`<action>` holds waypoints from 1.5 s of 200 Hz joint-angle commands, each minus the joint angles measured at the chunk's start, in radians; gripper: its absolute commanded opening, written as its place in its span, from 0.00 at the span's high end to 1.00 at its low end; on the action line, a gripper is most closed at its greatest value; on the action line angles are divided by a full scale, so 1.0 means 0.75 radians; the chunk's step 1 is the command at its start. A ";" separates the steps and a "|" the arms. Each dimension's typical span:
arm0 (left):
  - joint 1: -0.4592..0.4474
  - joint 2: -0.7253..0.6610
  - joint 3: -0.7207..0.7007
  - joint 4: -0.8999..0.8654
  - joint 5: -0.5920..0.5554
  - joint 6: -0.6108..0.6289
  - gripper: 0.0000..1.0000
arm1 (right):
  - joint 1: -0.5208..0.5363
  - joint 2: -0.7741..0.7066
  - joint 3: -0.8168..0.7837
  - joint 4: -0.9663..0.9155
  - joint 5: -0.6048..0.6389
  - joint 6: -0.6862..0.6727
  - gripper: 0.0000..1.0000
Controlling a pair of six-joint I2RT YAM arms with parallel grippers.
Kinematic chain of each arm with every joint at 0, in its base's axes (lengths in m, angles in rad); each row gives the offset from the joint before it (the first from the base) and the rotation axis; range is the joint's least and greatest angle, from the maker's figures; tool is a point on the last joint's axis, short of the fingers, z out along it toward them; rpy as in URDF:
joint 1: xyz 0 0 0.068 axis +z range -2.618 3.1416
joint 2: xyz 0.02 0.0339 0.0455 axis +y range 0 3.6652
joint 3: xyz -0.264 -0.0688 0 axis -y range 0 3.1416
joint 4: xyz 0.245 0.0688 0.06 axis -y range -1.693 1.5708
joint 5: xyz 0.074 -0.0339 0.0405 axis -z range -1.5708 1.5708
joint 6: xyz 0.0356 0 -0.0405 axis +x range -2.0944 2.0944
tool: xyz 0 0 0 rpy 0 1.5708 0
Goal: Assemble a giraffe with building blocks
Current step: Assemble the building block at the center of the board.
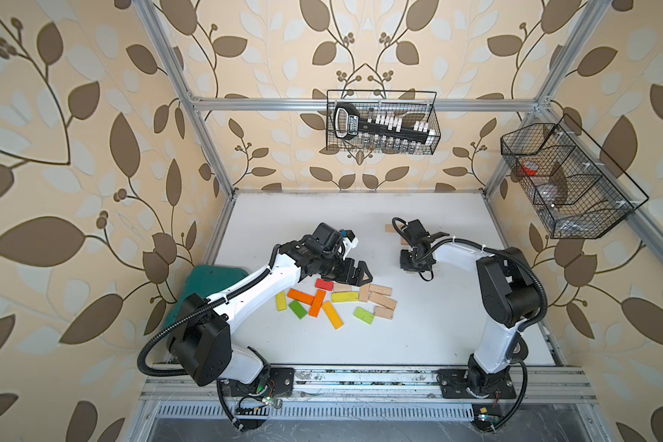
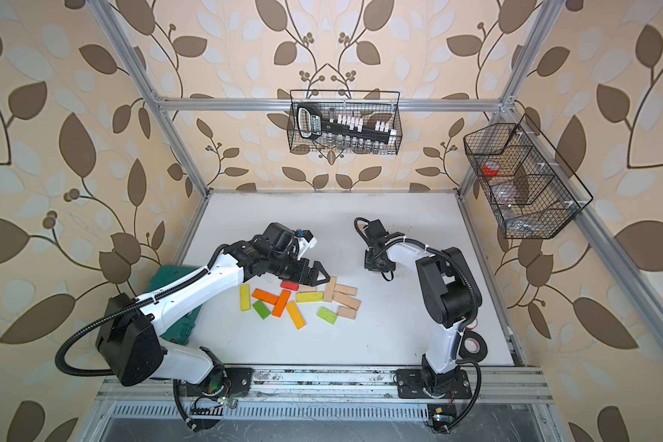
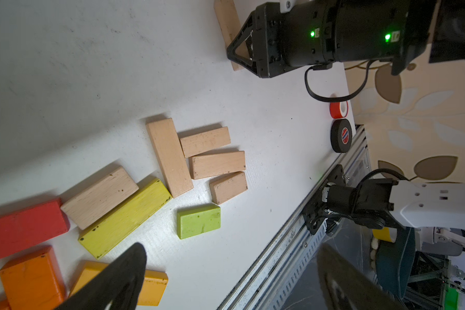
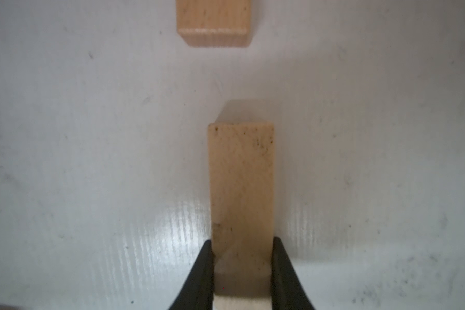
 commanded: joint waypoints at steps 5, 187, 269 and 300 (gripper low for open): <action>0.012 -0.030 0.028 0.031 0.032 0.015 0.01 | -0.019 0.101 0.029 -0.043 -0.005 -0.029 0.84; 0.014 -0.039 0.019 0.034 0.022 0.012 0.01 | -0.024 0.211 0.119 -0.056 -0.044 -0.025 0.82; 0.012 -0.039 0.017 0.035 0.018 0.015 0.01 | -0.024 0.238 0.135 -0.056 -0.054 -0.027 0.81; 0.013 -0.039 0.017 0.035 0.020 0.011 0.01 | -0.025 0.242 0.137 -0.058 -0.044 -0.027 0.78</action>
